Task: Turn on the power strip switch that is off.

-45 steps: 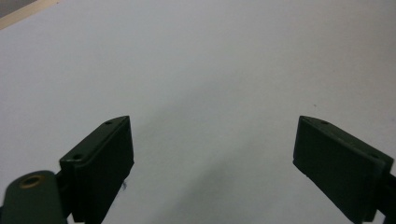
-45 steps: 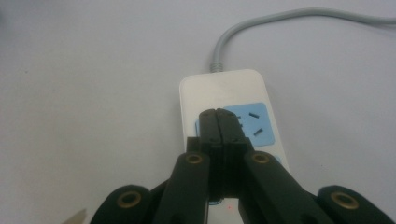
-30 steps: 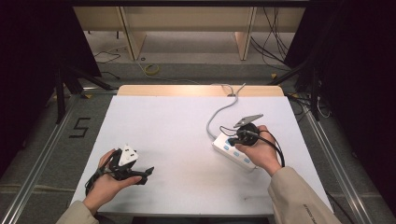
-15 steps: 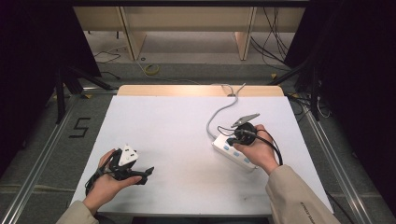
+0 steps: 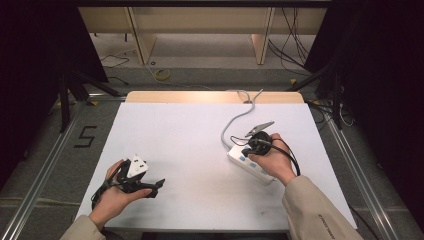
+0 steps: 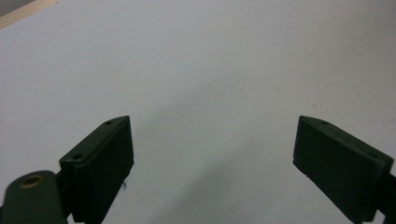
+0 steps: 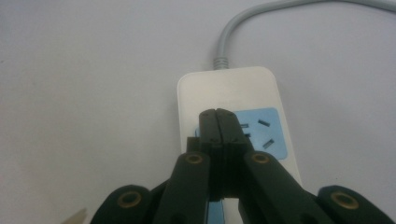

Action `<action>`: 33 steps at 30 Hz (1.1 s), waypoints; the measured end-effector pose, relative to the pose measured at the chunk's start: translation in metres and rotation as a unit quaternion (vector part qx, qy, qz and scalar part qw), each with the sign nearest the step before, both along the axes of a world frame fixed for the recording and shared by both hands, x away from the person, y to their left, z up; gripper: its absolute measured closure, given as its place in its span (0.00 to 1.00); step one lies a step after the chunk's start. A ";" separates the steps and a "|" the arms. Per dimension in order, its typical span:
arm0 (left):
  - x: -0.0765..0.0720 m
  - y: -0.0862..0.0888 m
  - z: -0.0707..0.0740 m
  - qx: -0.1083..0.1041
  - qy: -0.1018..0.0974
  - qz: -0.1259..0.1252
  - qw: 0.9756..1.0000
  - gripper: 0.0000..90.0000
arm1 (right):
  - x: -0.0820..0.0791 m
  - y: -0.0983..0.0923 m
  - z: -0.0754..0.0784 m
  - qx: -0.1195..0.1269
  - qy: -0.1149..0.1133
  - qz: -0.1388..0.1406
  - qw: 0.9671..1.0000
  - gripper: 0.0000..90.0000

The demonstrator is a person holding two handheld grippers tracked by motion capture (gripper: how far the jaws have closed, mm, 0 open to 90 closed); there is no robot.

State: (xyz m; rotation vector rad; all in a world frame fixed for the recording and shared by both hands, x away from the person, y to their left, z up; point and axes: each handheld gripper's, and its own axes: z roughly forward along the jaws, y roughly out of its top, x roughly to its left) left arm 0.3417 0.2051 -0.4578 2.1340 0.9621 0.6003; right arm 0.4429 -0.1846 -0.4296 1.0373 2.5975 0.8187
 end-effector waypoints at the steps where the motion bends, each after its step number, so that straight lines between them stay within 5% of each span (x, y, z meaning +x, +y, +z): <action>1: 0.000 0.000 0.000 0.000 0.000 0.000 1.000 0.13 | 0.000 0.000 0.000 0.000 0.000 0.000 1.000 1.00; 33: 0.000 0.000 0.000 0.002 0.001 -0.002 1.000 0.13 | 0.008 0.013 -0.009 -0.032 0.012 0.010 0.999 1.00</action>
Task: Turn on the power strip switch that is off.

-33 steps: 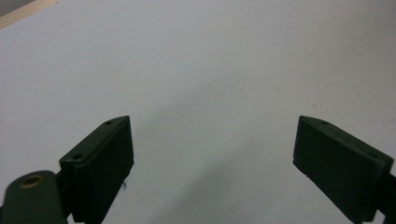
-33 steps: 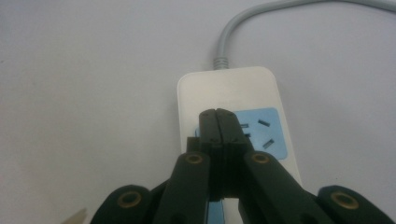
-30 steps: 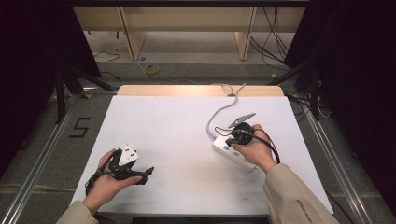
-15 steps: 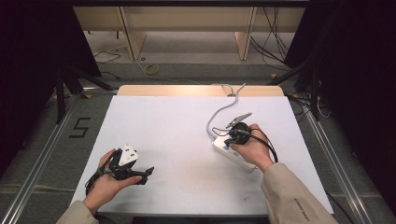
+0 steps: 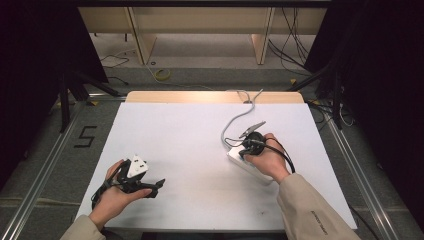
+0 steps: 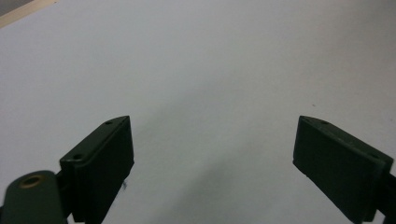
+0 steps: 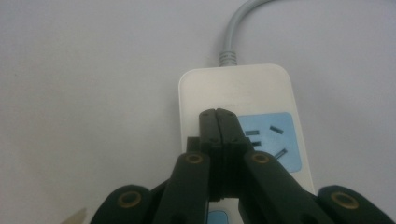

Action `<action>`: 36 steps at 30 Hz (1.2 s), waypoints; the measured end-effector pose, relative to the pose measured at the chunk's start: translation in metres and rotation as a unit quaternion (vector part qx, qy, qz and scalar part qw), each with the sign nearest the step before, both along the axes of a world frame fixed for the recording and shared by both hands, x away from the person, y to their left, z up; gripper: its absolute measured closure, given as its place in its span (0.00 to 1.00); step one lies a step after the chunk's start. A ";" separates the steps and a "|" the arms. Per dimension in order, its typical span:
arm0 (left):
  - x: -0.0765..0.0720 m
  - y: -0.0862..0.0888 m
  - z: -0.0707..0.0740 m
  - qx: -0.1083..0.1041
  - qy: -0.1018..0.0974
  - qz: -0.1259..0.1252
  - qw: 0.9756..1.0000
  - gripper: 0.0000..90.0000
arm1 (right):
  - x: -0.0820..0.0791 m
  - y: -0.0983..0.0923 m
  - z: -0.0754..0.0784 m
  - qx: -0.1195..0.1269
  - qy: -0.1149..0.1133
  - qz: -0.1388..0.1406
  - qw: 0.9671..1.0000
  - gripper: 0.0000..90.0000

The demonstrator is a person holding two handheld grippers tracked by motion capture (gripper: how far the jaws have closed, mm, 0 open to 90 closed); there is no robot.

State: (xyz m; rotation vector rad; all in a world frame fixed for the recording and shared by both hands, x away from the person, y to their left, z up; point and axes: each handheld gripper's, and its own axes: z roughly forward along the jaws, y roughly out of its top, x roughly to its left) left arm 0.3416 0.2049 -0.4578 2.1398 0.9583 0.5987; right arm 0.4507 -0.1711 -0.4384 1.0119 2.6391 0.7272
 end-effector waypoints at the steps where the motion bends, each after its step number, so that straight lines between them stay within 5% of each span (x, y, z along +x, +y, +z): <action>1: 0.000 0.000 0.000 -0.002 0.000 0.001 1.000 0.13 | 0.000 0.000 0.000 -0.001 -0.001 0.001 1.000 1.00; 36: 0.000 -0.001 0.000 0.000 0.000 0.001 1.000 0.13 | 0.000 0.004 -0.002 -0.021 -0.001 -0.004 1.000 1.00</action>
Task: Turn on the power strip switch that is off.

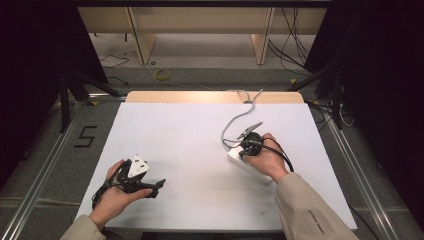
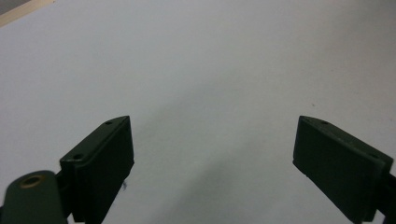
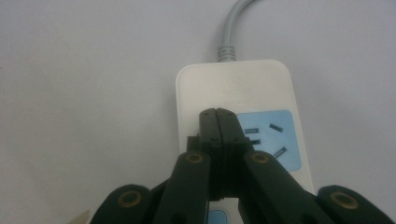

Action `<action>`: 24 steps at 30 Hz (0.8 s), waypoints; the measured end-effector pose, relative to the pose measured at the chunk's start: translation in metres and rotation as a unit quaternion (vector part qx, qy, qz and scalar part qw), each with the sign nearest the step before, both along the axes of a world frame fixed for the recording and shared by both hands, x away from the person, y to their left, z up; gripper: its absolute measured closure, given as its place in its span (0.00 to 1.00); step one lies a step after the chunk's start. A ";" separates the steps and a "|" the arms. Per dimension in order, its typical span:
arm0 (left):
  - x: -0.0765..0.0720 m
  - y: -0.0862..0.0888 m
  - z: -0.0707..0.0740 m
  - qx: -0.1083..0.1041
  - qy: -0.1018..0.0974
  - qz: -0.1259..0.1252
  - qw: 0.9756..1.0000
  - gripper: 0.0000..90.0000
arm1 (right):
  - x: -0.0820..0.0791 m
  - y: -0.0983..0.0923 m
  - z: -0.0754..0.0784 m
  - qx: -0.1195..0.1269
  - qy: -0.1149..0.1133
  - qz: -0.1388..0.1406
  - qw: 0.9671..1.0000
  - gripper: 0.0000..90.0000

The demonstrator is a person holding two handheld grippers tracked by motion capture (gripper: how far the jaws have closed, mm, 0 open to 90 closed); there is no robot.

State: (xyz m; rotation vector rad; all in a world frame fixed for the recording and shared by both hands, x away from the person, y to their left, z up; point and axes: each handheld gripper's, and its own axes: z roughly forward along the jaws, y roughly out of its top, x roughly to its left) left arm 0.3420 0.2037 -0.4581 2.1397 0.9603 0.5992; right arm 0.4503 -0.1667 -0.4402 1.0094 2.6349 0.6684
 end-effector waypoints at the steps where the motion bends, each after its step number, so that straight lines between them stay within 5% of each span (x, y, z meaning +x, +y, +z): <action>1: 0.000 0.000 0.000 0.000 0.000 0.000 1.000 0.13 | 0.000 0.000 0.000 0.001 0.000 -0.001 1.000 1.00; 24: 0.000 -0.001 0.000 -0.001 0.000 -0.002 1.000 0.13 | -0.002 0.003 -0.001 -0.009 -0.002 -0.006 1.000 1.00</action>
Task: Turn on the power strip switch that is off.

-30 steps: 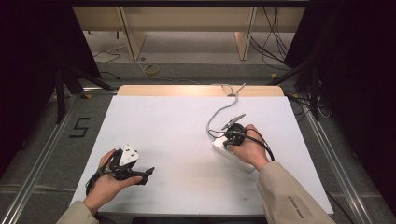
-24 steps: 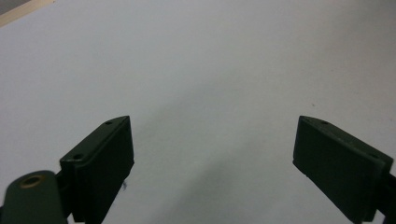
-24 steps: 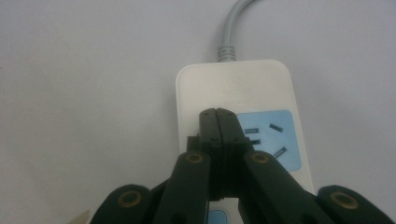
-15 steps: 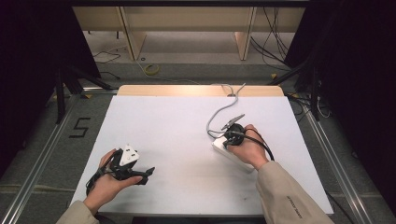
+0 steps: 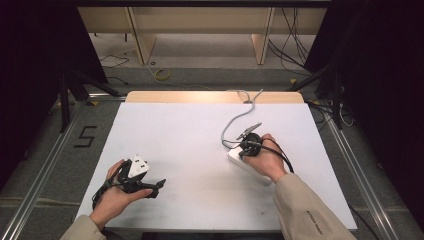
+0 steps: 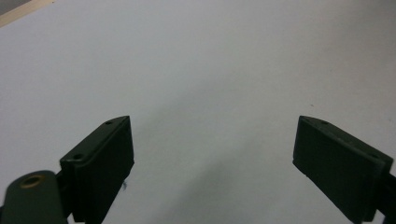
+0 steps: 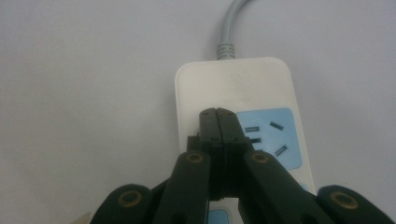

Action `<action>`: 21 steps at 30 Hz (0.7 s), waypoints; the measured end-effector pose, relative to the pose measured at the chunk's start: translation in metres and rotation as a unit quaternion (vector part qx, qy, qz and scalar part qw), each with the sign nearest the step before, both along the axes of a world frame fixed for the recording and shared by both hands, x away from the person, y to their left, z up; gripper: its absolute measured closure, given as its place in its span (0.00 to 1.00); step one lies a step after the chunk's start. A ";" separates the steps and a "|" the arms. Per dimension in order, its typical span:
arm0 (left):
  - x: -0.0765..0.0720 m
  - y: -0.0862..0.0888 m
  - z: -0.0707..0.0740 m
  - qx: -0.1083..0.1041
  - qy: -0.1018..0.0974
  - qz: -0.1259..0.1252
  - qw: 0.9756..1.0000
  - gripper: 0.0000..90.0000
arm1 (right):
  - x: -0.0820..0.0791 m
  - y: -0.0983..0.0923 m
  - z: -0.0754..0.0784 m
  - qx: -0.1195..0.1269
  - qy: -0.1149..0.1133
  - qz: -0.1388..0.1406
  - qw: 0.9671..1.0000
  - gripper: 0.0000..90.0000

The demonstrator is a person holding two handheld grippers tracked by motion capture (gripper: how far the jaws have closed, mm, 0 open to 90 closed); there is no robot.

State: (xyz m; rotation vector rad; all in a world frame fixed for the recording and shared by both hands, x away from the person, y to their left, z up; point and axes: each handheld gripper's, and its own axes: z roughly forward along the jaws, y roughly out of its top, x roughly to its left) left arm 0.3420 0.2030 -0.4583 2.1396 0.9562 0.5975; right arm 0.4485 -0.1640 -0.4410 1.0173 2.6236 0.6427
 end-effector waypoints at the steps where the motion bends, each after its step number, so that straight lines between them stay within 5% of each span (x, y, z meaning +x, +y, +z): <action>1: 0.000 0.000 0.000 0.000 0.000 0.000 1.000 0.13 | 0.000 0.000 0.000 0.000 0.000 -0.001 1.000 1.00; 21: 0.000 0.000 0.000 0.001 0.001 -0.002 1.000 0.13 | -0.001 -0.003 0.000 0.025 0.000 0.000 1.000 1.00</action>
